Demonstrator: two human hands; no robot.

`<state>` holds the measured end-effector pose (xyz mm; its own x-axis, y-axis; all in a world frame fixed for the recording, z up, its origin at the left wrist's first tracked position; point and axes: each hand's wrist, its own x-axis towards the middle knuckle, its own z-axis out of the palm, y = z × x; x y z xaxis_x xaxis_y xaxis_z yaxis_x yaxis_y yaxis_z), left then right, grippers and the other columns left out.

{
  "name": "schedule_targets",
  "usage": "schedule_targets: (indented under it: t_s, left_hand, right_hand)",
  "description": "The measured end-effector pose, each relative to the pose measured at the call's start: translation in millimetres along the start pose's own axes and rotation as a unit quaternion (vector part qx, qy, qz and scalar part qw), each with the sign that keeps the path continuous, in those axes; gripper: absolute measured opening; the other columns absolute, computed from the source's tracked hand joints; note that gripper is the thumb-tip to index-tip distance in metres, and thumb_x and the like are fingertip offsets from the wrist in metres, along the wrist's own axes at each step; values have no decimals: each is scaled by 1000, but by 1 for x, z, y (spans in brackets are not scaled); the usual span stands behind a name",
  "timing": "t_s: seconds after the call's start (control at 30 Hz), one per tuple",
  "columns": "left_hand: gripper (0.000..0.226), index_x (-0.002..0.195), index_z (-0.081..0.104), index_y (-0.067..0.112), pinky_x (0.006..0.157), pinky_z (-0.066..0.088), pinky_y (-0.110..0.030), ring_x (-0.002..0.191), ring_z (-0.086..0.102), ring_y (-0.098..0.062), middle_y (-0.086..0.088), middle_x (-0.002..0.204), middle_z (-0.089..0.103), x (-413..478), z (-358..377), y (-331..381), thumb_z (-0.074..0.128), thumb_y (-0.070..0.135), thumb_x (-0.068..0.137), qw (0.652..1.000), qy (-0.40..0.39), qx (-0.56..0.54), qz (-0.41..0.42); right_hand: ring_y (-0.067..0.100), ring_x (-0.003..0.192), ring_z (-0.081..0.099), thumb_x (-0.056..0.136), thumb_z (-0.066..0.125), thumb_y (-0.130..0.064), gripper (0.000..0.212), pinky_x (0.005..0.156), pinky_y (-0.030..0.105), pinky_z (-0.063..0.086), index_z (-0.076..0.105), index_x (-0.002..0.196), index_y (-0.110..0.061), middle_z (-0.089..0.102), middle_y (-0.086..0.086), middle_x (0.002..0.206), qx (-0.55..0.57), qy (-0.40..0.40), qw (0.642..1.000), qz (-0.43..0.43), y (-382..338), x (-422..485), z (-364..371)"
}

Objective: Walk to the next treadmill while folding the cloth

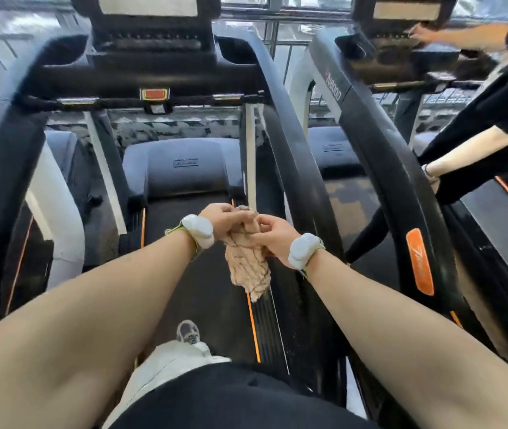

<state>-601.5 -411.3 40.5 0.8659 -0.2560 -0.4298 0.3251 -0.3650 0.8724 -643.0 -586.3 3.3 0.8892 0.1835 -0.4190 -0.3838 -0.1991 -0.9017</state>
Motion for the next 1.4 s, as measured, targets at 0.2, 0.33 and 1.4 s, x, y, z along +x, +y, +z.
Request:
schedule_targets:
  t_s: [0.2, 0.33, 1.4]
  left_hand:
    - [16, 86, 72, 16, 64, 51, -21, 75, 62, -15, 0, 79, 67, 42, -74, 21, 62, 3, 89, 999, 10, 31, 27]
    - [29, 81, 72, 21, 60, 51, -18, 65, 64, -7, 10, 65, 70, 73, -140, 41, 55, -1, 90, 999, 25, -5, 45]
    - [13, 84, 68, 6, 43, 41, -20, 51, 49, -16, -6, 65, 55, 286, -446, 64, 56, 3, 86, 967, 234, -96, -44]
  right_hand:
    - [23, 99, 71, 53, 94, -30, 69, 89, 40, 60, 60, 111, -14, 72, 8, 103, -27, 9, 999, -32, -66, 65, 16]
    - [35, 109, 73, 57, 97, -28, 65, 100, 53, 57, 71, 112, -5, 77, 19, 112, -18, -19, 999, -43, -106, 126, 37]
    - [18, 71, 73, 78, 71, -10, 12, 66, 33, 65, 79, 78, -20, 75, 5, 75, -151, -78, 983, -72, -313, 497, 107]
